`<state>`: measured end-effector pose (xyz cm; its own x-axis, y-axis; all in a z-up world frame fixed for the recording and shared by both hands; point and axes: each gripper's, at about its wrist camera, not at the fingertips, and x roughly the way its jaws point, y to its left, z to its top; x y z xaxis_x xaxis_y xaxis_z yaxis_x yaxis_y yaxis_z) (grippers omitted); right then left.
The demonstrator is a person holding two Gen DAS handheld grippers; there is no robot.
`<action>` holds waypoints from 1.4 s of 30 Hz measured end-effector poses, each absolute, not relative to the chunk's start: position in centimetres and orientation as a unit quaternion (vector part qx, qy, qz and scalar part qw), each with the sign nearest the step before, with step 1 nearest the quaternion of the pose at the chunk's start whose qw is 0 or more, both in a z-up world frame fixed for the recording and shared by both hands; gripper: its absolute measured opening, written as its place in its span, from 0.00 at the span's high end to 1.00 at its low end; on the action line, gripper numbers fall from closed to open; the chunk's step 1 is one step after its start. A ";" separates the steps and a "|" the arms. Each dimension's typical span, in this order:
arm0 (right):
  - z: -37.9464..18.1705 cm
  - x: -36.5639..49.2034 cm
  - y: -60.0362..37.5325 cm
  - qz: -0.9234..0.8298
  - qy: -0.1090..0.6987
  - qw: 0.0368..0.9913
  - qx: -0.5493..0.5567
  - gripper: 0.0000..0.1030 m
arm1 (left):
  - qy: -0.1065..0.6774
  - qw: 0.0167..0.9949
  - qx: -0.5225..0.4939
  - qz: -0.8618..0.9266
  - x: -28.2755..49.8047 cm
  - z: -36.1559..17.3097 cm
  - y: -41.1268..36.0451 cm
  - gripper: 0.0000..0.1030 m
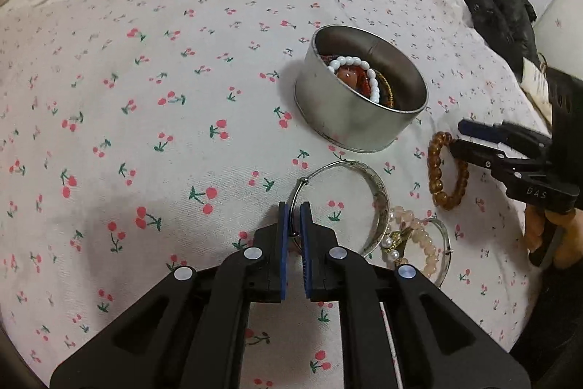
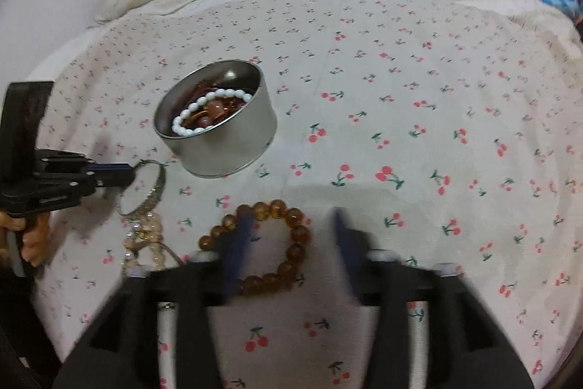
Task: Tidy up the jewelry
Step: 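Grasp the silver bangle with the left tool while the right tool grasps the amber bracelet, then carry the silver bangle into the tin with the left tool while the right tool brings the amber bracelet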
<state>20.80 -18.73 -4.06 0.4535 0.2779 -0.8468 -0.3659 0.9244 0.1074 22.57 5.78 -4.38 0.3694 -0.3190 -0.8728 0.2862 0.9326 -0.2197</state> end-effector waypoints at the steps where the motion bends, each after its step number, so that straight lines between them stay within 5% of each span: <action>1: -4.3 20.7 -18.5 0.187 0.489 0.851 -0.052 0.49 | 0.531 0.827 -0.017 -0.183 22.6 -4.4 5.8 0.91; 5: -5.9 20.6 -17.5 0.177 0.499 0.843 -0.094 0.50 | 0.527 0.828 -0.013 -0.191 22.7 -5.2 5.0 0.79; 7: -5.7 20.6 -17.3 0.184 0.498 0.842 -0.091 0.82 | 0.525 0.830 0.004 -0.191 22.6 -5.4 3.9 0.77; 8: -5.6 20.6 -17.3 0.184 0.497 0.844 -0.087 0.88 | 0.522 0.831 0.023 -0.191 22.4 -5.3 3.4 0.82; 9: -5.3 20.5 -17.5 0.189 0.493 0.846 -0.079 0.88 | 0.522 0.829 0.031 -0.198 22.3 -5.0 3.1 0.94; 10: -5.1 20.5 -17.5 0.189 0.489 0.848 -0.076 0.88 | 0.521 0.827 0.026 -0.211 22.4 -4.8 2.9 0.95; 24: -0.1 19.1 -17.9 0.253 0.424 0.870 0.006 0.88 | 0.467 0.846 -0.031 -0.254 21.8 0.0 4.6 0.96; 42: 2.0 18.5 -18.5 0.281 0.394 0.874 0.047 0.88 | 0.452 0.865 0.017 -0.218 21.1 0.5 3.7 0.95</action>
<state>18.47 -18.48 1.97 0.5313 0.5279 -0.6626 -0.4542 0.8377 0.3033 21.09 3.66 0.53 0.4957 -0.3610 -0.7899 0.3920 0.9046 -0.1674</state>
